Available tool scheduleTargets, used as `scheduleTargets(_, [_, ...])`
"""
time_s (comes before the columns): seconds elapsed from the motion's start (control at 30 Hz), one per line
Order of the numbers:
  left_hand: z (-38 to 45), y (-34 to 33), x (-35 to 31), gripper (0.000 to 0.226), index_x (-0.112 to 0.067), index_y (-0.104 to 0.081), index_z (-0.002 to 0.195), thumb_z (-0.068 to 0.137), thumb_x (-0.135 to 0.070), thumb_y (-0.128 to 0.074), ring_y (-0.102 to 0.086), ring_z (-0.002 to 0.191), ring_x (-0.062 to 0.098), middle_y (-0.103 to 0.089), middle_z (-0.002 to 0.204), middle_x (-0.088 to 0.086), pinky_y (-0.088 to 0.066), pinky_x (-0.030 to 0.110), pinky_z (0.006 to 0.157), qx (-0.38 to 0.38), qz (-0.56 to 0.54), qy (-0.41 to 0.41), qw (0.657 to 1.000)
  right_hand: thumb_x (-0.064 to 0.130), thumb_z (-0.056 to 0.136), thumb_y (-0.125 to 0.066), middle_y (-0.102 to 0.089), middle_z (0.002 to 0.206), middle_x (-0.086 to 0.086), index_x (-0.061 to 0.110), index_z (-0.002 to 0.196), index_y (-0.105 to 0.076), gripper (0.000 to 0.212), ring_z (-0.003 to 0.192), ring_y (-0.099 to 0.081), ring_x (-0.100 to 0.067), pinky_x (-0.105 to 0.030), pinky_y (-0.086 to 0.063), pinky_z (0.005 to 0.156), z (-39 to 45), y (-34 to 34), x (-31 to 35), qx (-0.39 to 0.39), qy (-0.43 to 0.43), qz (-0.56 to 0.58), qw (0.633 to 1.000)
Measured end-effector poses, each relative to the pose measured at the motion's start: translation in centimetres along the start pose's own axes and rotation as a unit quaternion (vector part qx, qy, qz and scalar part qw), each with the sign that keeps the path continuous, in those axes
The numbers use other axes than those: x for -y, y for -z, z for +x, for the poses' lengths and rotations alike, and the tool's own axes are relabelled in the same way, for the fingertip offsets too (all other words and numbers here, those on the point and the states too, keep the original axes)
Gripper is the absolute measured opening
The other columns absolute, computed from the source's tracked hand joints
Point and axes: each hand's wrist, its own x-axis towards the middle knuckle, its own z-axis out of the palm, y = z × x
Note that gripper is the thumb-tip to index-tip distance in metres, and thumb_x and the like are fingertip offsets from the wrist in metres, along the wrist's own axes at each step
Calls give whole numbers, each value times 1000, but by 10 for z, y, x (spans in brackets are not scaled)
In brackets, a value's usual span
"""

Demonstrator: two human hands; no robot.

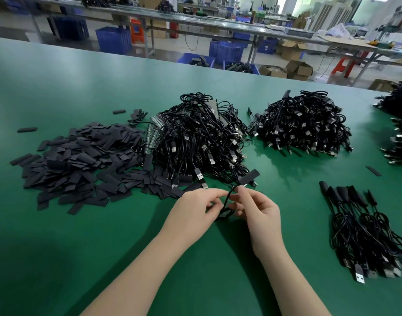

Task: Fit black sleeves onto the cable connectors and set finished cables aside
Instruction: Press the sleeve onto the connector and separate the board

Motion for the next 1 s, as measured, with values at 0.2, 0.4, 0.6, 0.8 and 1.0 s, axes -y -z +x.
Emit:
scheduleTargets(0.2, [1,-3,4,35,-42,-66,116,90,-20,-60,-63,88,-6,-67,92,-16,-51,20,80,16,-24,3,1000,14,82,-78,-72,76,9,31,79,-75,17,70,-65,-3,-14,-50,64,-2,1,-1,19,38,-32,999])
scheduleTargets(0.4, [0,-4,5,30,-34,-67,119,94,-42,-52,-65,88,-6,-69,93,-24,-49,13,79,-44,-100,-4,994,12,87,-74,-69,75,5,25,78,-70,17,72,-64,-9,-16,-52,67,-1,4,-1,-9,22,-2,1000])
scheduleTargets(0.6, [1,-3,15,24,-32,-68,117,98,-30,-54,-66,79,-1,-69,86,-27,-53,18,72,-71,-100,28,992,18,90,-70,-69,71,8,19,90,-70,1,58,-62,-8,-19,-49,54,13,49,37,-116,21,12,993])
scheduleTargets(0.8, [2,-5,15,24,-32,-69,116,97,-26,-56,-64,72,-1,-67,83,-30,-51,16,64,-38,-75,29,996,29,89,-68,-68,79,6,22,93,-73,9,73,-62,-14,-28,-47,67,33,138,89,-206,61,-489,845])
scheduleTargets(1.0, [2,-5,14,25,-30,-70,115,97,-22,-56,-63,75,-6,-67,85,-26,-46,8,63,-35,-66,24,997,23,94,-61,-66,88,-7,21,103,-73,15,76,-60,-29,-32,-50,59,52,188,81,-179,-52,-701,689])
